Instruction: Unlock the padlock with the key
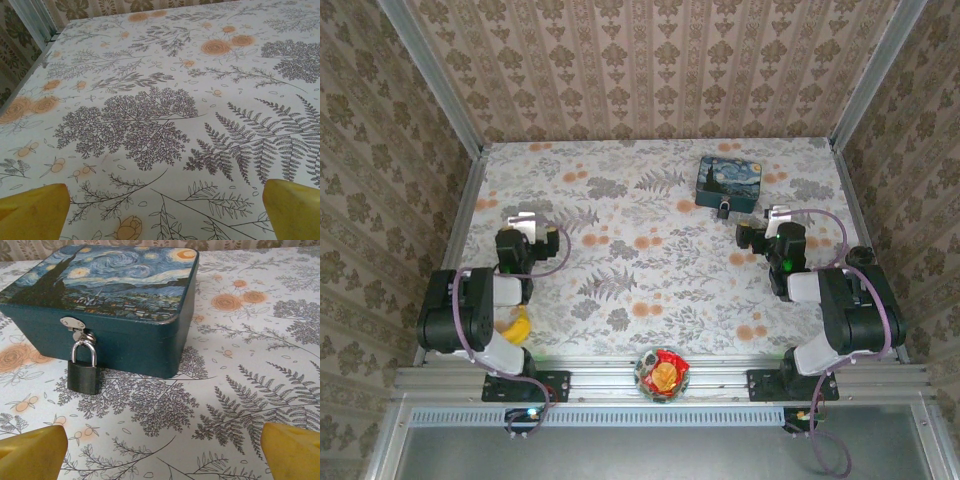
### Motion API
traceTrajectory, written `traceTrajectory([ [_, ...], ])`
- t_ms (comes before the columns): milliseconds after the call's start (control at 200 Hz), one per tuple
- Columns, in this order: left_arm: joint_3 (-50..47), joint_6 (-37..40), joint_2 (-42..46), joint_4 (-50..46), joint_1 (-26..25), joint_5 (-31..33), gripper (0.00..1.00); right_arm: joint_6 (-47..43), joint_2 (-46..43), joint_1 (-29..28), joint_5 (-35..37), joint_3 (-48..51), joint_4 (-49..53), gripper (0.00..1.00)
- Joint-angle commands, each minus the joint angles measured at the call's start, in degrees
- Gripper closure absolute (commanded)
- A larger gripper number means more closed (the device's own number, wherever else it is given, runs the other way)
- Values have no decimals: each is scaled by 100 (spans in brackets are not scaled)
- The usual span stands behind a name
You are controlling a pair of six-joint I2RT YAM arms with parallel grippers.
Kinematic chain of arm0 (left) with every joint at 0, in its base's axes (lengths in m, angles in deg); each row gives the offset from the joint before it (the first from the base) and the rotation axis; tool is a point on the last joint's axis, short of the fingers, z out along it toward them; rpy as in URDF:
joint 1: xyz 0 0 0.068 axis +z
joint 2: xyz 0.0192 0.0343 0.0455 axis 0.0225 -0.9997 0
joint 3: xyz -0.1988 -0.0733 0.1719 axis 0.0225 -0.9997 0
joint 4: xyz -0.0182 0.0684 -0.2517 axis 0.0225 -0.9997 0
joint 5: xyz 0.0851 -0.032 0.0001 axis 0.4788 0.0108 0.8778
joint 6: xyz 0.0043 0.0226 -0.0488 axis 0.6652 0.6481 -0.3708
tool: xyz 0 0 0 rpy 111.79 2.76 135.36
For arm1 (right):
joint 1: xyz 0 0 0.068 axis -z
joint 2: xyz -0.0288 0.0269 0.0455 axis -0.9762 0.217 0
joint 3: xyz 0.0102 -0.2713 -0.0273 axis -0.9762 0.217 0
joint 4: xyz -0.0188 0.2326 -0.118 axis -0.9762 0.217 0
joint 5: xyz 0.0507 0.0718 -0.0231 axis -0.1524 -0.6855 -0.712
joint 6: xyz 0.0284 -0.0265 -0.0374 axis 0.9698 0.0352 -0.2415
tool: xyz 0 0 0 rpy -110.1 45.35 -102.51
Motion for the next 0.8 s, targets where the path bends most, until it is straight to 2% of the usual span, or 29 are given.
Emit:
traceTrajectory([
  [0, 304, 61, 505, -567, 1, 45, 0, 65, -284, 5, 331, -438, 689, 0],
  [110, 377, 57, 1006, -1092, -67, 206, 0, 119, -421, 14, 481, -878, 1570, 0],
  [235, 425, -351, 1593, -1589, -74, 364, 0, 184, -682, 19, 626, -1227, 2278, 0],
  [340, 496, -842, 1960, -1928, -96, 352, 0, 723, -942, 79, 867, -1813, 3185, 0],
  [435, 656, -1258, 2089, -2277, -105, 297, 0, 1083, -830, 93, 887, -2573, 4135, 0],
  [640, 966, -2023, 2082, -2739, -203, 133, 0, 1811, 437, 93, 813, -4442, 5968, 1],
  [795, 1004, -2392, 2090, -2809, -349, 89, 0, 2105, 1267, 94, 639, -5395, 6530, 3],
])
